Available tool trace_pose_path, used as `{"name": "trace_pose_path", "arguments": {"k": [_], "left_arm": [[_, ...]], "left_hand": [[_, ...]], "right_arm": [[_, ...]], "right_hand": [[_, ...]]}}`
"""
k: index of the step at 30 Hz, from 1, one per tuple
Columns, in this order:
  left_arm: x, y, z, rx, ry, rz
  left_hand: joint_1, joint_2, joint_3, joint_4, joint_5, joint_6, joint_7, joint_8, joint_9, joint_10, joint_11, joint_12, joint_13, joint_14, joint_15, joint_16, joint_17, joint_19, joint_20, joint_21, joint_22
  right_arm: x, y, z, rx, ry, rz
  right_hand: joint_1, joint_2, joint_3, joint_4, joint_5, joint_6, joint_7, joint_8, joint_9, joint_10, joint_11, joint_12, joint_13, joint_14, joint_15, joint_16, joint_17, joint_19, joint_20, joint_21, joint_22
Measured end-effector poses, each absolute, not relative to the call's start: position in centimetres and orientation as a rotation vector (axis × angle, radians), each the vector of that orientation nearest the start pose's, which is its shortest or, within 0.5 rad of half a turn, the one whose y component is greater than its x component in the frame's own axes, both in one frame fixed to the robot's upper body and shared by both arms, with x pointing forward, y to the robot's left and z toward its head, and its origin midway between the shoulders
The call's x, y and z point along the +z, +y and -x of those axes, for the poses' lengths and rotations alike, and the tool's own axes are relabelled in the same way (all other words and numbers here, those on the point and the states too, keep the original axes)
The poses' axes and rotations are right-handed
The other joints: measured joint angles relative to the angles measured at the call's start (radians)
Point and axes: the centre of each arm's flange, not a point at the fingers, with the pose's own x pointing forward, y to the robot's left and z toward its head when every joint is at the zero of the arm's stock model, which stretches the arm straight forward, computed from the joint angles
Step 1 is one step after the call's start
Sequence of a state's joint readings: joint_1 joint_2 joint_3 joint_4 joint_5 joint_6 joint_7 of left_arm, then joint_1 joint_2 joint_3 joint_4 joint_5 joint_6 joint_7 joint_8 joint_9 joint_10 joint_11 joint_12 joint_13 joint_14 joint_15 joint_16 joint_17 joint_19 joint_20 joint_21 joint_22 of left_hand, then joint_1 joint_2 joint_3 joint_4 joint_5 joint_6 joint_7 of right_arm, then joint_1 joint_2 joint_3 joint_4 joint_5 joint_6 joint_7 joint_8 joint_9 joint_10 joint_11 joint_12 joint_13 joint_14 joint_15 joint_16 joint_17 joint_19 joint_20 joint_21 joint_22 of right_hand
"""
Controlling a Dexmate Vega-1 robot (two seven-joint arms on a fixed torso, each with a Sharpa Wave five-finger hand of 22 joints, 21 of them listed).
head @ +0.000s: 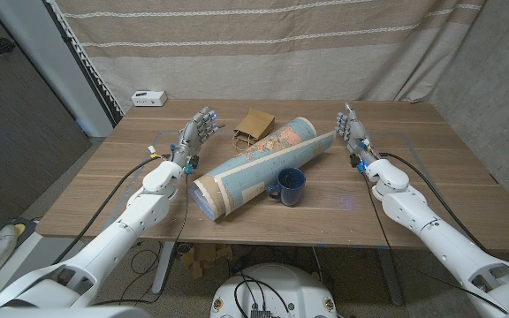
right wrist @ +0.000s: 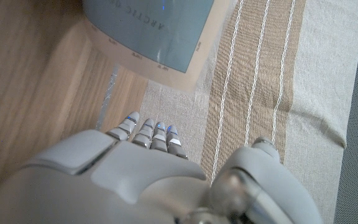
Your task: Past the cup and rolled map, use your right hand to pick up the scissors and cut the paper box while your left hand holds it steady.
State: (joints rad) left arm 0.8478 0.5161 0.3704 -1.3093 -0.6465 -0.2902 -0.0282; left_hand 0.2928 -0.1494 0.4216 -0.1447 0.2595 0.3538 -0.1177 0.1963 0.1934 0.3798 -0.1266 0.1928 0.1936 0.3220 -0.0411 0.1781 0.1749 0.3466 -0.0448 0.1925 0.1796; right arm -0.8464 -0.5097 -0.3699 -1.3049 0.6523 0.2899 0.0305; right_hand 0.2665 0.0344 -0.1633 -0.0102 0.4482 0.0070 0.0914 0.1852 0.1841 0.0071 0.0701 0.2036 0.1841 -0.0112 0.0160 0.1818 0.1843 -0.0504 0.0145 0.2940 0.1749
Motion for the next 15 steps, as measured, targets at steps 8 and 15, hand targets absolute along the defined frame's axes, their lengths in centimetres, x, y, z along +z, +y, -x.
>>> {"name": "trace_pose_path", "arguments": {"k": [8,15], "left_arm": [[-3.00,29.09,-64.93,-0.205,-0.596,0.031],[-2.93,29.46,-64.64,-0.195,-0.609,0.030]], "left_hand": [[0.000,0.000,0.000,0.000,0.004,0.000,0.000,0.000,0.000,0.000,0.000,0.000,0.000,0.000,0.000,0.000,0.000,0.000,0.000,0.000,0.000],[0.000,0.000,0.000,0.000,0.004,0.000,0.000,0.004,0.000,0.000,0.000,0.000,0.000,0.000,0.000,0.000,0.000,0.000,0.000,0.000,0.000]], "right_arm": [[-3.04,-28.74,-65.15,0.214,-0.590,-0.044],[-2.87,-28.68,-65.08,0.216,-0.589,-0.037]], "right_hand": [[0.000,0.000,-0.003,0.003,0.000,0.000,0.000,0.000,0.000,0.000,0.000,0.000,0.000,0.000,0.000,0.000,0.000,0.000,0.000,0.000,0.000],[0.000,0.000,-0.003,0.003,0.000,0.000,0.000,0.000,0.000,0.000,0.000,0.004,0.000,0.000,0.000,0.000,0.000,0.000,0.000,0.000,0.000]]}}
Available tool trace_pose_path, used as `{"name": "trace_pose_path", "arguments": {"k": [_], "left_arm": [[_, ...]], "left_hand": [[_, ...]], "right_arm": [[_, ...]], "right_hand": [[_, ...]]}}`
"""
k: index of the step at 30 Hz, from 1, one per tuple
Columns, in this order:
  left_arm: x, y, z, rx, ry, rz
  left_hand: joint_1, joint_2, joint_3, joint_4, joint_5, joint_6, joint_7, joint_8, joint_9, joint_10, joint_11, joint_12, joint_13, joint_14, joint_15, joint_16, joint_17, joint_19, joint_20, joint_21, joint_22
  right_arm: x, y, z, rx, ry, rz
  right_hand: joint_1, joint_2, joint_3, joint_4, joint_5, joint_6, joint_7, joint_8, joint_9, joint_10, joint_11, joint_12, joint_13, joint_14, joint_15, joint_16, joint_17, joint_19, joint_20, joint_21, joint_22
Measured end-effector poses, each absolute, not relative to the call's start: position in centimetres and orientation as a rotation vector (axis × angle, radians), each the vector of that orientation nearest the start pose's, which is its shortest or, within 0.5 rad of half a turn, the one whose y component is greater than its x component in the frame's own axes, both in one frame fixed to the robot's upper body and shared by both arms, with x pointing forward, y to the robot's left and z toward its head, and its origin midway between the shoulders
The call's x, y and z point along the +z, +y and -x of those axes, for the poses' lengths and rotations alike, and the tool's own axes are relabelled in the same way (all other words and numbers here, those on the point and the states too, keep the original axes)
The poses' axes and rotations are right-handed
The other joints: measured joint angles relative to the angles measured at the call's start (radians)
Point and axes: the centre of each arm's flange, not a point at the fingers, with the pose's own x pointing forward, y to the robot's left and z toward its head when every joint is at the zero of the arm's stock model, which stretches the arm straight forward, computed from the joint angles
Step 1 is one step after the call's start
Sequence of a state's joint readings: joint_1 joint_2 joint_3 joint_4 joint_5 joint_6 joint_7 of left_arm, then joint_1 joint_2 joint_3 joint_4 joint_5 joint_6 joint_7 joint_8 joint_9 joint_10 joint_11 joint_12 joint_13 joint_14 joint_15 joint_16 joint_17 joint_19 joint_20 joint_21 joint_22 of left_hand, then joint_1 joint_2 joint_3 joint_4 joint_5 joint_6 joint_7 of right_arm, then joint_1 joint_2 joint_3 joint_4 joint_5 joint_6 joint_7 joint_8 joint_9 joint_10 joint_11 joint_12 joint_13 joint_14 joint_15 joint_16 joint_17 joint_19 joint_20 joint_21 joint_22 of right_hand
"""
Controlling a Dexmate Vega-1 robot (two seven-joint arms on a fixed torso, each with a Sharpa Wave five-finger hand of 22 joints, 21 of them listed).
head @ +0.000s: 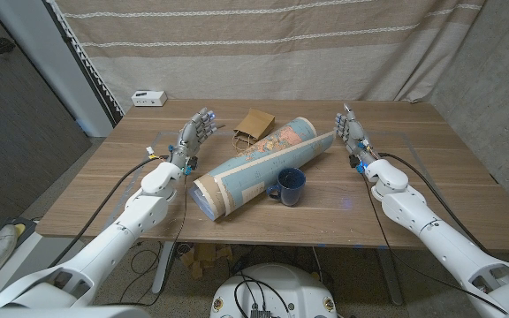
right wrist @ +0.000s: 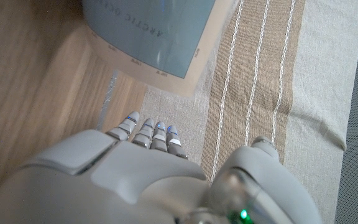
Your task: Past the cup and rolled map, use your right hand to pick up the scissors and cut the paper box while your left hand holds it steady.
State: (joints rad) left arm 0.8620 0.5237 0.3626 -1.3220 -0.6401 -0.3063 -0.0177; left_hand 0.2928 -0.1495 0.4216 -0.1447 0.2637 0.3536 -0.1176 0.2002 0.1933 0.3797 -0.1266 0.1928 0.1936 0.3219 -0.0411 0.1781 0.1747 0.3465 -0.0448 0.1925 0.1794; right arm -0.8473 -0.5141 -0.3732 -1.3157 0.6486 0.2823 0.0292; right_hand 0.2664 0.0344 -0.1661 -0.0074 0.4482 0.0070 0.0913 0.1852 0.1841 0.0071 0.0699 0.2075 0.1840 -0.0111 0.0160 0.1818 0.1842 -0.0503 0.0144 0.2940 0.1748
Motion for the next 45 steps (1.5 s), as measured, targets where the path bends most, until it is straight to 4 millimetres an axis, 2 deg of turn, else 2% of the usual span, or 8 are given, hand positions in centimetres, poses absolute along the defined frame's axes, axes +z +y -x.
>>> {"name": "trace_pose_path", "arguments": {"k": [11,17,23,27,29,32,45], "left_arm": [[-2.4,30.5,-64.6,-0.169,-0.637,-0.014],[-2.1,31.1,-64.5,-0.154,-0.649,-0.033],[-1.8,31.6,-64.5,-0.146,-0.657,-0.051],[-1.7,31.8,-64.5,-0.139,-0.661,-0.067],[-1.6,32.0,-64.5,-0.133,-0.663,-0.075],[-1.5,32.2,-64.4,-0.119,-0.666,-0.094],[0.2,32.6,-64.3,-0.081,-0.691,-0.202]], "left_hand": [[0.004,0.004,0.000,0.000,0.000,-0.006,-0.006,0.000,0.000,-0.004,-0.004,0.000,0.000,-0.012,0.001,0.000,0.000,-0.004,0.004,0.000,0.000],[0.012,0.004,0.000,0.000,0.000,-0.011,-0.011,0.000,-0.001,-0.009,-0.008,0.000,0.000,-0.040,0.000,-0.002,0.000,-0.023,0.004,-0.004,0.000],[0.016,0.000,0.000,0.000,0.006,-0.019,-0.014,-0.004,-0.003,-0.036,-0.011,-0.004,-0.003,-0.066,0.004,-0.005,0.000,-0.040,0.003,-0.004,0.000],[0.020,0.004,0.000,0.000,0.010,-0.024,-0.009,-0.008,-0.003,-0.044,-0.008,-0.005,-0.003,-0.072,0.000,-0.005,0.000,-0.049,0.002,-0.008,-0.002],[0.020,0.004,0.000,0.000,0.012,-0.025,-0.007,-0.008,-0.003,-0.044,-0.008,-0.005,-0.003,-0.076,0.004,-0.005,0.000,-0.051,0.003,-0.008,-0.003],[0.020,0.004,0.000,0.000,0.012,-0.020,0.006,-0.008,-0.003,-0.047,-0.011,-0.005,-0.003,-0.082,0.001,-0.005,0.000,-0.051,0.003,-0.008,-0.003],[0.030,0.004,0.000,0.000,0.012,-0.020,0.006,-0.008,-0.003,-0.045,-0.009,0.004,-0.003,-0.093,0.000,-0.005,0.000,-0.061,0.004,-0.008,-0.003]], "right_arm": [[-2.7,-28.7,-64.7,0.203,-0.592,-0.023],[-2.6,-28.8,-64.4,0.191,-0.599,-0.019],[-2.6,-28.8,-64.0,0.183,-0.602,-0.009],[-2.5,-28.9,-63.7,0.176,-0.605,-0.001],[-2.5,-28.9,-63.6,0.174,-0.604,0.002],[-2.4,-29.0,-63.4,0.171,-0.606,0.003],[-2.5,-29.5,-62.8,0.159,-0.611,0.015]], "right_hand": [[0.000,0.000,0.000,0.000,0.008,0.000,0.000,0.004,0.000,0.004,-0.004,0.000,0.000,-0.005,-0.005,0.000,0.000,0.000,0.000,-0.006,0.000],[0.005,0.005,-0.004,-0.004,0.008,0.011,-0.011,0.008,0.000,0.006,-0.024,0.000,0.000,-0.011,-0.018,0.000,0.000,0.000,0.000,-0.009,0.000],[0.005,0.005,-0.005,-0.005,0.008,0.011,-0.012,0.008,0.000,0.004,-0.029,0.000,0.000,-0.012,-0.020,0.000,-0.003,0.000,0.000,-0.016,0.000],[0.005,0.005,-0.006,-0.006,0.008,0.007,-0.015,0.008,0.000,0.004,-0.029,0.000,0.000,-0.018,-0.025,0.000,-0.003,-0.003,-0.008,-0.017,0.000],[0.005,0.005,-0.008,-0.008,0.008,0.007,-0.015,0.008,0.000,0.000,-0.033,0.000,0.000,-0.018,-0.025,0.000,-0.003,0.002,-0.021,-0.021,0.000],[0.005,0.005,-0.008,-0.008,0.015,0.007,-0.015,0.008,0.000,0.000,-0.033,0.000,0.000,-0.018,-0.025,0.000,-0.003,0.006,-0.028,-0.020,0.000],[0.018,0.003,-0.012,-0.012,0.019,0.005,-0.024,0.008,0.000,-0.005,-0.038,0.000,0.000,-0.020,-0.038,0.000,-0.003,0.013,-0.045,-0.028,0.000]]}}
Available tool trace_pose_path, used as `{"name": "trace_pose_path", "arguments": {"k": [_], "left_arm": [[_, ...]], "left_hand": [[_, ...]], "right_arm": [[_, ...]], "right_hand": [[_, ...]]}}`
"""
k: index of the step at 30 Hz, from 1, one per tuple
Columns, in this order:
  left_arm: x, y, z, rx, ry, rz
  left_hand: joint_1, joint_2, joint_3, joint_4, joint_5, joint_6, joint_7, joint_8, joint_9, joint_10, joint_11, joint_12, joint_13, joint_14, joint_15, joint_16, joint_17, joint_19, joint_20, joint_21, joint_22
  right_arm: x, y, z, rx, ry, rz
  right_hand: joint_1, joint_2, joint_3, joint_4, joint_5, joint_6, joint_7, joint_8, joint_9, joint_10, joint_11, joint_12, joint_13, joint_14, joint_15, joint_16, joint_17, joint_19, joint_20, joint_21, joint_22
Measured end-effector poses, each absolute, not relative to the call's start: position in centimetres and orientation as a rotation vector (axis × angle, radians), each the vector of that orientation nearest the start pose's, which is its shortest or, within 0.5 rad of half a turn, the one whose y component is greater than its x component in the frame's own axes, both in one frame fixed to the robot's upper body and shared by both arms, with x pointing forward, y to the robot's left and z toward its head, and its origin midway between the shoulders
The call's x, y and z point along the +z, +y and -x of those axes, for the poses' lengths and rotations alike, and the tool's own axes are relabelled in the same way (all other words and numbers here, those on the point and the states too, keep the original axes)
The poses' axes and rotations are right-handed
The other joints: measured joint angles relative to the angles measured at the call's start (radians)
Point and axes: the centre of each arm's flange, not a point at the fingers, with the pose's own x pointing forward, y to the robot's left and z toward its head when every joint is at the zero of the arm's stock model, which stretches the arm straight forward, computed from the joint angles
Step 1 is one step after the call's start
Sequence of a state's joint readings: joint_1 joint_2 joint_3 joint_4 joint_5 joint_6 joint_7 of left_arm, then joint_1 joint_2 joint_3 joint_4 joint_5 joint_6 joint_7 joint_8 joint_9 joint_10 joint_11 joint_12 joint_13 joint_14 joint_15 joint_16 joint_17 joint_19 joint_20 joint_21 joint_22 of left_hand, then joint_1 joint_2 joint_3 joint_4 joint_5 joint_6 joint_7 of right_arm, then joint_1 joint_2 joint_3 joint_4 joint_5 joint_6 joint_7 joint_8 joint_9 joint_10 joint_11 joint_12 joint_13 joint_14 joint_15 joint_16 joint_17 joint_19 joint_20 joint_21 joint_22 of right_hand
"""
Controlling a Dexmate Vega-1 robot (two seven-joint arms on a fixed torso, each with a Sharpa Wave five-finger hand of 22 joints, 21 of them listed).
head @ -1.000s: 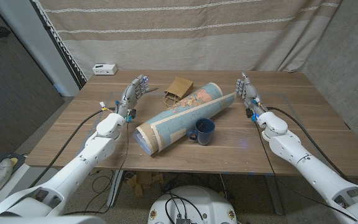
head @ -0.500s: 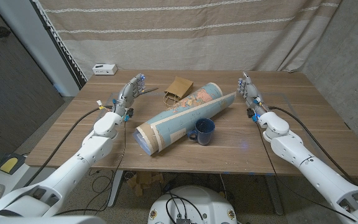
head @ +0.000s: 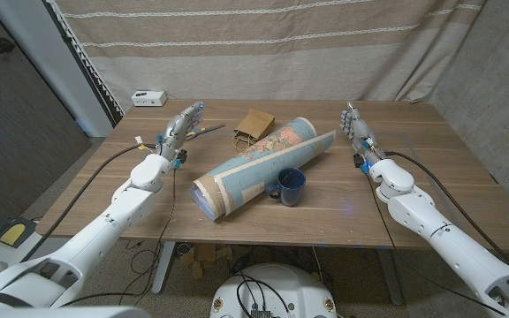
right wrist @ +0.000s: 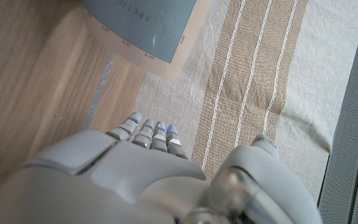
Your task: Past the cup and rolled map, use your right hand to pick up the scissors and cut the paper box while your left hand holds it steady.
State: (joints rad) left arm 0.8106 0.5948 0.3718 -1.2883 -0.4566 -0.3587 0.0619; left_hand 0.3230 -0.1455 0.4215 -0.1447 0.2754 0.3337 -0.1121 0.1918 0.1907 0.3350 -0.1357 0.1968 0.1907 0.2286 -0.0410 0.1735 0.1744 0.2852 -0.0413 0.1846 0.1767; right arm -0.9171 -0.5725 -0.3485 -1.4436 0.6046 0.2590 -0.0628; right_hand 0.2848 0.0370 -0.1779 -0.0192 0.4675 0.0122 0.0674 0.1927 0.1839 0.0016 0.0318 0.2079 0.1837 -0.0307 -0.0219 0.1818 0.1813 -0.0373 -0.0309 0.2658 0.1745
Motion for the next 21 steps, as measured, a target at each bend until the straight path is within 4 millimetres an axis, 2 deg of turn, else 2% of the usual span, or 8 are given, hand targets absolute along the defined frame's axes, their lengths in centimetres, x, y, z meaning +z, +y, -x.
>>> {"name": "trace_pose_path", "arguments": {"k": [5,16,21], "left_arm": [[0.5,32.8,-64.3,-0.061,-0.691,-0.232],[1.0,33.3,-64.2,-0.026,-0.682,-0.285],[1.2,33.6,-64.1,0.000,-0.679,-0.311]], "left_hand": [[0.000,0.000,-0.003,-0.003,0.003,0.005,0.005,0.000,0.000,0.004,0.004,0.000,0.000,-0.009,0.002,0.000,0.000,0.000,0.000,0.000,0.000],[0.016,0.000,-0.001,-0.007,0.010,-0.005,0.016,0.000,-0.002,-0.012,0.011,0.000,0.000,-0.010,0.000,0.004,0.000,-0.011,0.000,0.000,0.000],[0.027,0.000,-0.001,-0.007,0.014,-0.009,0.012,0.000,-0.002,-0.024,0.002,0.000,0.003,0.040,0.000,0.020,0.000,-0.011,0.000,0.004,0.000]], "right_arm": [[-2.5,-29.9,-62.6,0.157,-0.613,0.020],[-2.5,-30.6,-62.2,0.152,-0.613,0.043],[-2.5,-30.8,-62.2,0.152,-0.609,0.059]], "right_hand": [[0.013,0.003,0.002,-0.007,0.001,0.006,0.006,0.000,0.000,0.000,0.000,0.000,0.000,0.000,0.000,0.000,0.000,0.013,-0.001,0.000,-0.002],[0.024,0.003,0.005,-0.013,0.010,0.004,0.011,0.000,0.000,-0.004,0.004,0.000,0.000,0.000,0.000,0.000,0.000,0.013,-0.001,-0.005,-0.002],[0.029,0.008,0.001,-0.016,0.014,0.004,0.011,0.000,0.000,-0.004,0.004,0.000,0.000,-0.004,0.004,0.000,0.000,0.013,-0.001,-0.011,-0.002]]}}
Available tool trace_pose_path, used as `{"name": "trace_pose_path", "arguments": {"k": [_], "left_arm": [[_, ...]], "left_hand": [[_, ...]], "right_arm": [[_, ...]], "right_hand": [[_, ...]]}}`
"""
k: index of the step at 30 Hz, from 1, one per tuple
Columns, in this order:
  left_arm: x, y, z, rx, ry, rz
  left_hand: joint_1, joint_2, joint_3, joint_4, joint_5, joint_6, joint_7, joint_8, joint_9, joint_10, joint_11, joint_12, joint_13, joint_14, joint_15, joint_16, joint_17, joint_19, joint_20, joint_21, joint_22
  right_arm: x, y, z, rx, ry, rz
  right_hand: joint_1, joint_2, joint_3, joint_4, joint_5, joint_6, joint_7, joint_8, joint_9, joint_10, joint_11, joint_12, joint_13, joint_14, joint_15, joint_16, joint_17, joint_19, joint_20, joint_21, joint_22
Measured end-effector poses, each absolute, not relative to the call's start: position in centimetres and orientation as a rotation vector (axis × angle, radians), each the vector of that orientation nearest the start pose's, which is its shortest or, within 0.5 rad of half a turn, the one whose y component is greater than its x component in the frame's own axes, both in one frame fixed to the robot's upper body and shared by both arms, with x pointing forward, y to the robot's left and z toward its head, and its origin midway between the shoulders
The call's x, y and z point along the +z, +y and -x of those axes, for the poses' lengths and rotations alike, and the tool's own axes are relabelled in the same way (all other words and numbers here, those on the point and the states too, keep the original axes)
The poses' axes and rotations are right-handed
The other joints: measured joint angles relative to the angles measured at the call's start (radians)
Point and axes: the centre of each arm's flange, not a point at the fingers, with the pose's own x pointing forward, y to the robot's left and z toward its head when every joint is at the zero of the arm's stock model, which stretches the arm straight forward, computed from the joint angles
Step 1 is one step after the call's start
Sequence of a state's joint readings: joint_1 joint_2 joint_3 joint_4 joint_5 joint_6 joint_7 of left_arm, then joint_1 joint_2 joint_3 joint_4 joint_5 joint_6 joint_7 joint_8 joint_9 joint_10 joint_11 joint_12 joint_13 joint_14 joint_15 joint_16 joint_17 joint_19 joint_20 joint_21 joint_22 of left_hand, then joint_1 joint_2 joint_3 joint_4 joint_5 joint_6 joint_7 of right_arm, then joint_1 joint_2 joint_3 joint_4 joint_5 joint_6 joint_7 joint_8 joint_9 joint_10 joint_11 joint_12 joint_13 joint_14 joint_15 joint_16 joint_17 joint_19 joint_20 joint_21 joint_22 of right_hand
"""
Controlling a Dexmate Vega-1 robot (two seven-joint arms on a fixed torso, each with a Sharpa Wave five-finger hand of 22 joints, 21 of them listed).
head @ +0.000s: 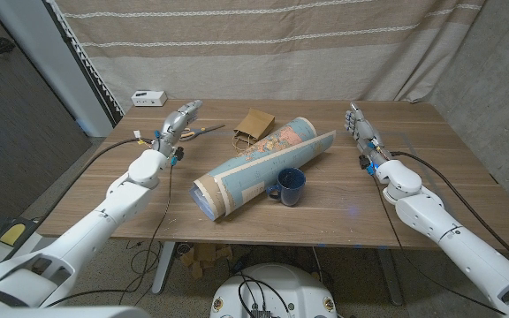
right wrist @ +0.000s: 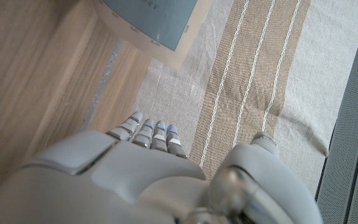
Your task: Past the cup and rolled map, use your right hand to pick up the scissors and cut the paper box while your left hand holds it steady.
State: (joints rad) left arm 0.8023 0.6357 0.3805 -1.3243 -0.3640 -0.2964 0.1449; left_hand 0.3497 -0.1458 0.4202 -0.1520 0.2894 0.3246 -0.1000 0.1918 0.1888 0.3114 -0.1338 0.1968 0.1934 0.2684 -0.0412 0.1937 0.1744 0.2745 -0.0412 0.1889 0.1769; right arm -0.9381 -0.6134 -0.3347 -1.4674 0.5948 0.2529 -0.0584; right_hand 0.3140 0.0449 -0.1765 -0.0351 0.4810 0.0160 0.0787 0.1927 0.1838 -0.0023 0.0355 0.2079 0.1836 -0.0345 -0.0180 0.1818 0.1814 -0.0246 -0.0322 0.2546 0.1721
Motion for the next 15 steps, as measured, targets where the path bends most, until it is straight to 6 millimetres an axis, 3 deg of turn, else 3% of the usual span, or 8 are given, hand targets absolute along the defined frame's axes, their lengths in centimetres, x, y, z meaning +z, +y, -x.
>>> {"name": "trace_pose_path", "arguments": {"k": [7,15], "left_arm": [[1.7,33.6,-63.9,0.027,-0.679,-0.359],[2.2,33.5,-63.9,0.048,-0.676,-0.388]], "left_hand": [[0.021,-0.005,0.000,0.000,0.000,0.000,0.000,0.004,0.000,0.045,-0.023,0.018,0.005,0.050,0.000,0.011,0.005,0.048,0.000,0.015,0.000],[0.029,-0.005,0.000,0.000,0.000,-0.005,-0.005,0.004,0.000,0.041,-0.019,0.018,0.005,0.049,0.000,0.011,0.005,0.052,-0.002,0.015,0.003]], "right_arm": [[-2.3,-31.1,-62.1,0.153,-0.619,0.065],[-2.4,-32.0,-61.9,0.144,-0.618,0.055]], "right_hand": [[0.008,0.000,0.003,-0.005,0.004,0.000,0.000,0.000,0.000,-0.001,-0.006,0.000,0.005,0.000,0.000,0.000,0.000,0.000,0.000,-0.013,0.000],[0.014,0.007,0.003,-0.005,0.007,0.004,-0.004,0.000,0.000,0.000,-0.007,0.000,0.005,0.000,0.000,0.000,0.000,-0.010,-0.002,-0.015,0.000]]}}
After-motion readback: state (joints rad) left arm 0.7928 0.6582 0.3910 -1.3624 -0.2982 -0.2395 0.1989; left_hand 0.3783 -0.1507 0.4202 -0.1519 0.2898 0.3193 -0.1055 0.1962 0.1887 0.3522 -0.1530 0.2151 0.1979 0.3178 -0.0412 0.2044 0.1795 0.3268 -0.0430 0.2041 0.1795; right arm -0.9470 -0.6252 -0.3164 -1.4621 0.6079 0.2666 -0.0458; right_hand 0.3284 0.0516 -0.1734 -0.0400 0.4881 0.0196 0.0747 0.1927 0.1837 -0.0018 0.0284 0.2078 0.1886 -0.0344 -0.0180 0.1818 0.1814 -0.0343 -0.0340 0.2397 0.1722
